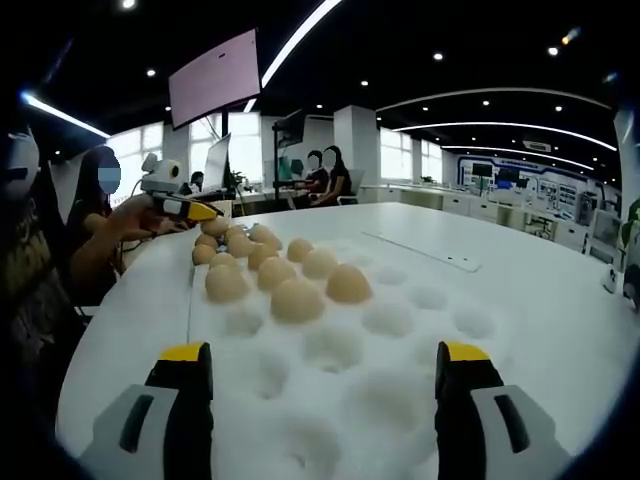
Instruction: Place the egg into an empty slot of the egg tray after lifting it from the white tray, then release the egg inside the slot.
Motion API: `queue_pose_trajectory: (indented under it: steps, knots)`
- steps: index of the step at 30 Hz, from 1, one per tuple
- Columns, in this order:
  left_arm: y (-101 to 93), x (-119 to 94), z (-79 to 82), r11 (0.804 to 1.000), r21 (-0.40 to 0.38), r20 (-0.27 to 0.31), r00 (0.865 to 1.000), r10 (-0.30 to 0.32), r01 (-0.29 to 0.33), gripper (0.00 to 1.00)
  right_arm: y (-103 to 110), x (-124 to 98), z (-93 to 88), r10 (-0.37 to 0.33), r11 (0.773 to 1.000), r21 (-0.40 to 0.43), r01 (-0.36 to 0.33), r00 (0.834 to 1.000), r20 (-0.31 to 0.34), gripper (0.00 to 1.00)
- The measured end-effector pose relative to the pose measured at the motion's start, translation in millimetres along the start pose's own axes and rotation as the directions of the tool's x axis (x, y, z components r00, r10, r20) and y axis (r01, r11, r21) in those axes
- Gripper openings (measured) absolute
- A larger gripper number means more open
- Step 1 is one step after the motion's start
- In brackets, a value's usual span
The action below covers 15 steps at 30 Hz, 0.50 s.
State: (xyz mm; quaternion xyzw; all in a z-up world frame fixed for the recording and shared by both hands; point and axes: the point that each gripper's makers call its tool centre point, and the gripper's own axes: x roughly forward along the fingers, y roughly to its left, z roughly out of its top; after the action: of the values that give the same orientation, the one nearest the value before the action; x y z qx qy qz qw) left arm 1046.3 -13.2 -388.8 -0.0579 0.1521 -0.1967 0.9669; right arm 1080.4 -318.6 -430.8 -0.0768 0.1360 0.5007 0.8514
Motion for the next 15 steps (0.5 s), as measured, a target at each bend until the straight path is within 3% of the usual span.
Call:
queue_pose_trajectory:
  steps: [2, 9, 12, 15]
  knots:
    - [-2.9, -3, -0.4, 0.998, -0.041, 0.022, 0.999, -0.04, 0.041, 0.15, 0, 0, 0.1, 0.001, 1.0, 0.0, -0.001, 1.0, 0.002, 0.96]
    - [4.8, -6, -9.2, 0.997, -0.063, 0.012, 0.999, -0.044, 0.045, 0.15, 1, 1, 0.4, 0.002, 1.0, 0.001, -0.002, 1.0, 0.007, 0.96]
    - [-3.2, -2, -16.0, 0.992, -0.099, 0.019, 0.996, -0.082, 0.084, 0.16, 1, 1, 0.7, 0.003, 1.0, 0.002, -0.003, 1.0, 0.008, 0.96]
    - [-0.4, -2, -14.3, 0.994, -0.09, 0.017, 0.998, -0.065, 0.067, 0.16, 2, 2, 1.0, 0.004, 1.0, 0.002, -0.004, 1.0, 0.01, 0.96]
